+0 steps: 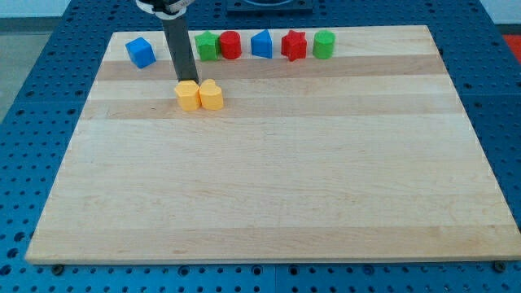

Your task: Move the blue cube towards center right

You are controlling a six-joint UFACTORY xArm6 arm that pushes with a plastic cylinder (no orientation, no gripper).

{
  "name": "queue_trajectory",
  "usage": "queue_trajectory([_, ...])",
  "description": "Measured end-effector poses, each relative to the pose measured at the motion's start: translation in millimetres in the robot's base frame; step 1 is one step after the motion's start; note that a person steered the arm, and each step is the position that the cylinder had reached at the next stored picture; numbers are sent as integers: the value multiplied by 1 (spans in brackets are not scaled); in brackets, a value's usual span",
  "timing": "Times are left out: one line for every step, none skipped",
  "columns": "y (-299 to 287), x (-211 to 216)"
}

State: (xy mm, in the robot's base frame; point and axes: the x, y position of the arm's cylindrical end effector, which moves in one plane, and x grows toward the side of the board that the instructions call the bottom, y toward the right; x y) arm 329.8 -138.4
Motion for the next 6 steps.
queue_trajectory([-19, -4])
queue_trajectory([-46, -11])
queue_trajectory([-86, -11])
queue_trajectory([-123, -11])
queue_trajectory([-139, -28])
queue_trajectory([-139, -61])
